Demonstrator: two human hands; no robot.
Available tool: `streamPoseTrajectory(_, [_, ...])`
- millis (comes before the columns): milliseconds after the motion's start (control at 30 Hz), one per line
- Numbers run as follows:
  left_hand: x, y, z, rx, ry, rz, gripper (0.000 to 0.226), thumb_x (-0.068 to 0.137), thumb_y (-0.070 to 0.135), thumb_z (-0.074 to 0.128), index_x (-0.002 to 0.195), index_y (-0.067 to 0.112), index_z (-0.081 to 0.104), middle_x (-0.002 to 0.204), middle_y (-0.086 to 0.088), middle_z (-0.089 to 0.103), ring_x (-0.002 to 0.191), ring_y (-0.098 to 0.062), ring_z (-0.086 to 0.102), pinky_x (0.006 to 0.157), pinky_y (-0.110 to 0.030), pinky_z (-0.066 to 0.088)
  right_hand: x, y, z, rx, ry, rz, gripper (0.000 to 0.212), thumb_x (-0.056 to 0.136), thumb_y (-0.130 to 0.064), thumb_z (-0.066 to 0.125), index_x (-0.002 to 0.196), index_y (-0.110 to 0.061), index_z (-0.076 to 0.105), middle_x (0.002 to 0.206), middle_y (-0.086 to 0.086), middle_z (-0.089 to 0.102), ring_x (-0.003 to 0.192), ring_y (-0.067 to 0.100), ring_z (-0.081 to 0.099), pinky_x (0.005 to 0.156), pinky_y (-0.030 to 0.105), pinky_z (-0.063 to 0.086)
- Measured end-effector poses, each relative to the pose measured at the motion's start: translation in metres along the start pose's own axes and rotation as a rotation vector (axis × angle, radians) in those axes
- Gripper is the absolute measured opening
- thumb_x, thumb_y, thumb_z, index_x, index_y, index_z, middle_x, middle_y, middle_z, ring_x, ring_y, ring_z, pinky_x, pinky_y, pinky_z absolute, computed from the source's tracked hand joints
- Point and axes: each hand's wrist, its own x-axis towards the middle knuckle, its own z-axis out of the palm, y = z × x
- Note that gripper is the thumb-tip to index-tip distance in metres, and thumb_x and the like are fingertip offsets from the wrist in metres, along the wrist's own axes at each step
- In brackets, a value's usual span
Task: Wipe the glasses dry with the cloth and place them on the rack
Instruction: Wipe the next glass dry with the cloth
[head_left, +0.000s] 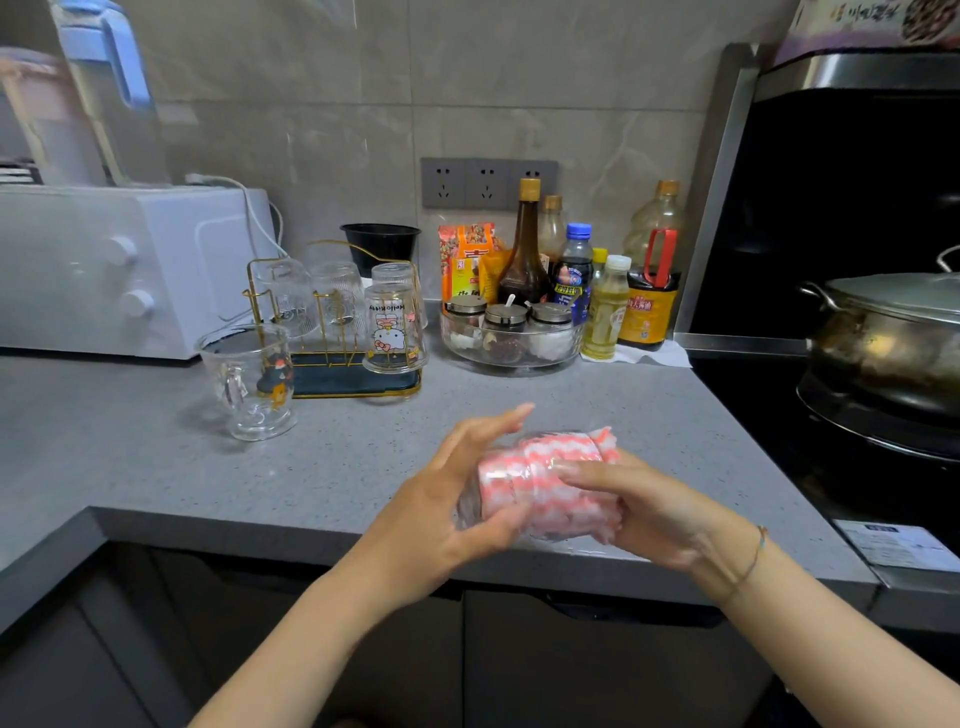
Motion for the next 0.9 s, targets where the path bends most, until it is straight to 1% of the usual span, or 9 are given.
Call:
streamPoseTrajectory(100, [-0.004,0.002,0.004,0.23,0.009,0.158,0.067,0.083,0.055,0.056,0.137,0.068,0.018,0.14,0.036,0.028,0.117,0.0,0.053,0.089,-0.033,0.054,0.003,0.001,-0.003,-0.048,0.015,0.019,0.054,0.054,-0.039,0.09,0.101,-0.016,0.075,0.105,0.013,0.071,0.095,0.022,0.069,0.08,0.027,0.055])
streamPoseTrajectory(167, [-0.006,0.004,0.004,0.173,-0.003,0.128,0.072,0.081,0.06,0.057,0.137,0.07,0.014,0.141,0.04,0.026,0.121,0.008,0.047,0.094,-0.02,0.048,0.002,-0.002,-0.004,-0.076,0.026,0.039,0.055,0.052,-0.038,0.091,0.099,-0.015,0.075,0.102,0.013,0.071,0.091,0.022,0.069,0.076,0.027,0.056])
streamPoseTrajectory(233, [0.001,0.005,0.005,0.042,-0.024,-0.017,0.07,0.078,0.07,0.052,0.137,0.07,0.014,0.141,0.041,0.03,0.124,0.011,0.045,0.098,-0.014,0.041,0.001,-0.006,-0.006,-0.109,0.024,0.05,0.052,0.055,-0.03,0.09,0.099,-0.011,0.073,0.097,0.011,0.073,0.087,0.02,0.07,0.072,0.025,0.056])
streamPoseTrajectory(333, [0.018,-0.001,0.008,-0.386,0.008,-0.429,0.04,0.089,0.071,0.033,0.126,0.061,0.044,0.125,0.029,0.057,0.13,-0.01,0.051,0.105,-0.038,0.043,0.0,-0.011,-0.002,-0.223,-0.042,0.046,0.038,0.076,-0.01,0.076,0.11,-0.001,0.063,0.105,0.013,0.071,0.097,0.022,0.068,0.082,0.027,0.053])
streamPoseTrajectory(433, [0.016,-0.003,0.004,-0.654,-0.194,-0.631,0.059,0.082,0.077,0.037,0.125,0.043,0.058,0.125,0.006,0.067,0.113,-0.019,0.065,0.099,-0.044,0.048,0.0,-0.009,0.002,-0.333,-0.147,0.062,0.022,0.084,-0.002,0.068,0.106,-0.004,0.065,0.104,0.008,0.071,0.097,0.021,0.067,0.087,0.029,0.051])
streamPoseTrajectory(533, [0.009,-0.001,-0.002,-0.801,-0.445,-0.704,0.054,0.078,0.066,0.053,0.109,0.027,0.074,0.114,-0.011,0.071,0.088,-0.031,0.071,0.086,-0.043,0.056,-0.001,-0.01,0.005,-0.464,-0.281,0.047,0.017,0.089,0.008,0.056,0.106,0.01,0.059,0.1,0.017,0.067,0.089,0.027,0.065,0.086,0.036,0.05])
streamPoseTrajectory(733, [0.006,-0.001,-0.004,-0.66,-0.336,-0.699,0.048,0.076,0.058,0.059,0.111,0.027,0.072,0.115,-0.01,0.072,0.095,-0.026,0.07,0.095,-0.044,0.052,0.002,-0.009,0.001,-0.468,-0.244,0.078,0.044,0.079,0.017,0.064,0.12,0.005,0.056,0.125,0.022,0.061,0.118,0.036,0.058,0.101,0.048,0.046])
streamPoseTrajectory(800, [0.006,0.004,-0.006,-0.57,-0.342,-0.625,0.042,0.08,0.054,0.06,0.116,0.034,0.065,0.115,0.0,0.072,0.103,-0.018,0.069,0.089,-0.032,0.055,0.003,-0.006,-0.002,-0.409,-0.261,0.106,0.044,0.08,0.015,0.063,0.121,0.0,0.059,0.126,0.015,0.062,0.116,0.031,0.059,0.096,0.039,0.05])
streamPoseTrajectory(900, [0.005,0.001,-0.008,-0.44,-0.27,-0.557,0.06,0.065,0.06,0.075,0.121,0.044,0.057,0.115,0.016,0.07,0.105,-0.006,0.068,0.093,-0.025,0.051,0.005,-0.005,-0.005,-0.279,-0.06,0.162,0.03,0.081,-0.01,0.071,0.108,0.001,0.066,0.111,0.02,0.068,0.097,0.028,0.065,0.078,0.029,0.052])
